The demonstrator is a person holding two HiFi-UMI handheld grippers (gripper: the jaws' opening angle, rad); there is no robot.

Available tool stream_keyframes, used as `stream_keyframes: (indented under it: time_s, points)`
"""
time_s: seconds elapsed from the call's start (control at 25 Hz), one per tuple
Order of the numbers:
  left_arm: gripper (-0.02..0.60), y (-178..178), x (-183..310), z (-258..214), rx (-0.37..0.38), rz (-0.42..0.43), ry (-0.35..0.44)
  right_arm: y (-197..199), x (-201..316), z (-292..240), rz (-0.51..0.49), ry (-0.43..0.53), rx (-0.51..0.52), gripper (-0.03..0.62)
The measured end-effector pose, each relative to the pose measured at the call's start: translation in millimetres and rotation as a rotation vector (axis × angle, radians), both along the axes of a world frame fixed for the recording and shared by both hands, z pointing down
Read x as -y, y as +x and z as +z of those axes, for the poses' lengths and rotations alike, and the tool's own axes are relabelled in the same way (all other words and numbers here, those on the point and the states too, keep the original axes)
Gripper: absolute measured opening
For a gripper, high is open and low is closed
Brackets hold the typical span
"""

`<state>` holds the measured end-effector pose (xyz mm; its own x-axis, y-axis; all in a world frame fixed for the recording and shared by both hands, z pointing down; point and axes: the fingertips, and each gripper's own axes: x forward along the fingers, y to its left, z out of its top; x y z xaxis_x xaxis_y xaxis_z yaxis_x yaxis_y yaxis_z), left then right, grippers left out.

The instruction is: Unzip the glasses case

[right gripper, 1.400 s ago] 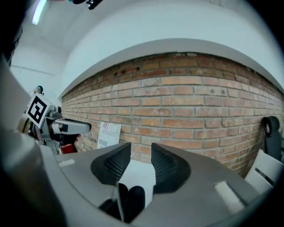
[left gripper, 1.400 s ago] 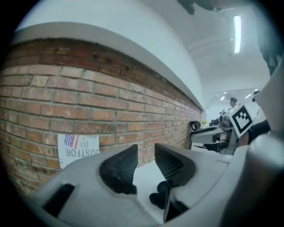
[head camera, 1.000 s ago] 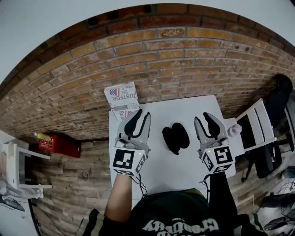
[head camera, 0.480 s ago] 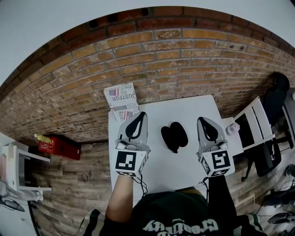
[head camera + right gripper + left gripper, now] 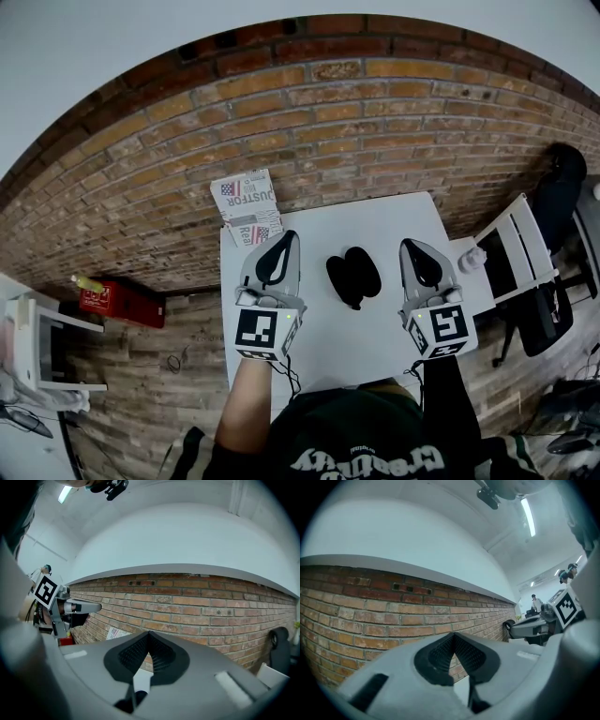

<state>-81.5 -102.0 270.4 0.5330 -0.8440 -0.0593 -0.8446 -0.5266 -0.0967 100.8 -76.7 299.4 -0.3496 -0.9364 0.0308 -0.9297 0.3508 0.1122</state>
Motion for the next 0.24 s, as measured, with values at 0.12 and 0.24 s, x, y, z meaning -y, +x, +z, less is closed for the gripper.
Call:
stream_keyframes:
  time_s: [0.12,0.24]
  points:
    - [0.002,1.4,-1.8,-0.7,-0.004,0.004,0.003,0.6,-0.9,0.8,0.0,-0.003,0.01,0.012]
    - [0.002,1.7,-2.3,-1.0,-0.003,0.004,0.007,-0.4,-0.8,2.8,-0.002,-0.006,0.012,0.012]
